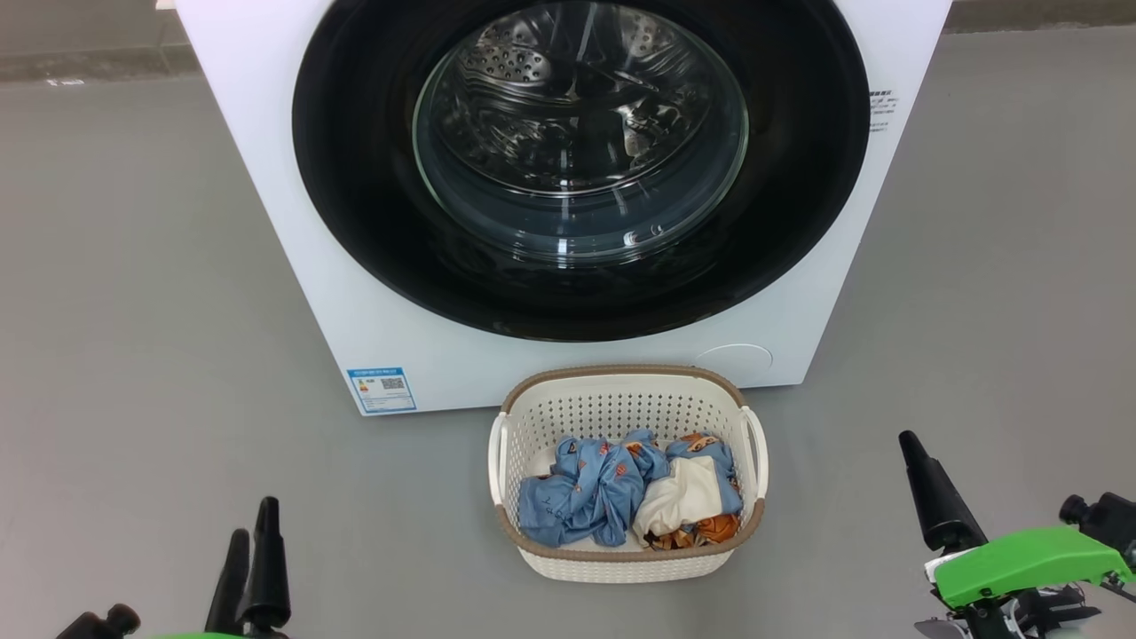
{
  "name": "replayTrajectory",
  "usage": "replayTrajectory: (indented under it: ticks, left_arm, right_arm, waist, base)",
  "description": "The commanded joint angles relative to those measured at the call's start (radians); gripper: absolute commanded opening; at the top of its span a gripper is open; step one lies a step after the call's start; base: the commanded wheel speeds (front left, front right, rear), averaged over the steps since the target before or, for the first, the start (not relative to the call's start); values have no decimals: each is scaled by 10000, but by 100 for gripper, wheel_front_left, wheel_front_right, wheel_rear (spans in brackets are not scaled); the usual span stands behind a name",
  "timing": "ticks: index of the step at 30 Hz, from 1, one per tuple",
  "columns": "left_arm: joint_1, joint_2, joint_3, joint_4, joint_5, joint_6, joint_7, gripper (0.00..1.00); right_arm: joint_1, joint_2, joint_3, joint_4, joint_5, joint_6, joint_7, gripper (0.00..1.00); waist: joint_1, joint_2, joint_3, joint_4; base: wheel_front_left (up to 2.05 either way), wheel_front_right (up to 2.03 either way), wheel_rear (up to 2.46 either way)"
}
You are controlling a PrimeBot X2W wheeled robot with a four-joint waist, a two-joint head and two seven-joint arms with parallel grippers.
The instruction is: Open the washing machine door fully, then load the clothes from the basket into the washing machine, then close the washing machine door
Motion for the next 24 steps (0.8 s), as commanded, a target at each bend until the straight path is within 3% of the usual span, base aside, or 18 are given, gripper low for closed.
replayTrajectory:
  ticks: [1, 24]
  left_arm:
    - [-256, 156, 111, -358, 379, -34, -155, 100]
    - [-325, 181, -77, -545, 3186, -51, -801, 100]
  right_arm:
    - [-505, -233, 155, -248, -283, 28, -128, 100]
    - [-733, -668, 901, -235, -2384, 39, -779, 100]
  waist:
    - [0, 0, -6, 7]
    - [-1, 0, 120, 46]
  base:
    - [0, 0, 0]
    - [0, 0, 0]
